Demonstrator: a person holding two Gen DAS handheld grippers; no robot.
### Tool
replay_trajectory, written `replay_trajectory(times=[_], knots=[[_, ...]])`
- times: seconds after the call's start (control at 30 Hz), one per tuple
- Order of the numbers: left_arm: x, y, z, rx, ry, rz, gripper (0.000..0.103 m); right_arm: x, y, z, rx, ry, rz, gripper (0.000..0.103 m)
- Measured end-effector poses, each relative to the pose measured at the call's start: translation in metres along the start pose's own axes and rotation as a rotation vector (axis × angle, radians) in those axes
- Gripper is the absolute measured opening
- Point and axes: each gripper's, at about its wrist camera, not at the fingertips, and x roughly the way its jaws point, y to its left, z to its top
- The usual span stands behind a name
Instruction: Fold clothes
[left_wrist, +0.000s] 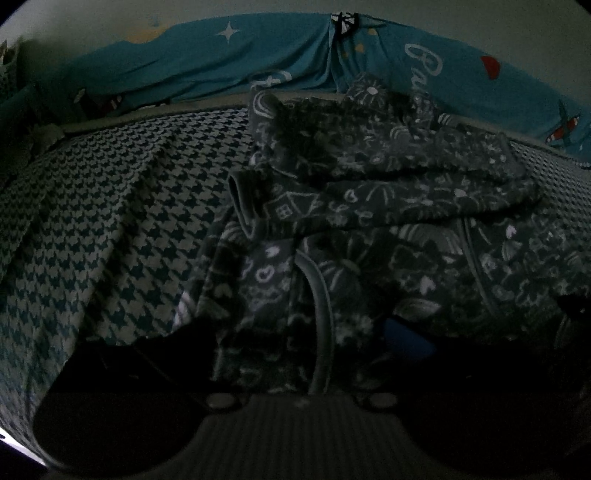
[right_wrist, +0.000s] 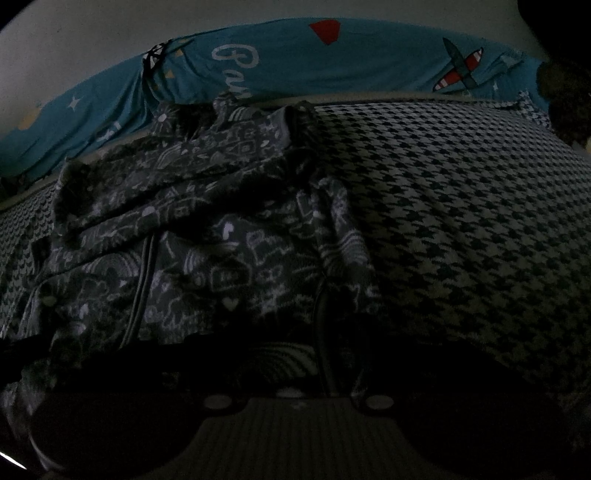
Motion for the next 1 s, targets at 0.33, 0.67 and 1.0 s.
replay_trajectory(times=[0.33, 0.67, 1.0], knots=[[-0.0014, -0.0003, -0.0011, -0.008, -0.002, 0.010, 0.103, -0.0017, -0.0026, 0.0000, 0.006, 0.001, 0.014, 0.060], [-0.0032, -0.0010, 0.0003, -0.015, -0.003, 0.002, 0.103, -0.0065, -0.0029, 0.0023, 0.022, 0.000, 0.018, 0.060], [-0.0023, -0.0041, 0.0012, -0.017, 0.000, -0.005, 0.103, -0.0079, -0.0014, 0.0029, 0.023, -0.001, 0.017, 0.063]])
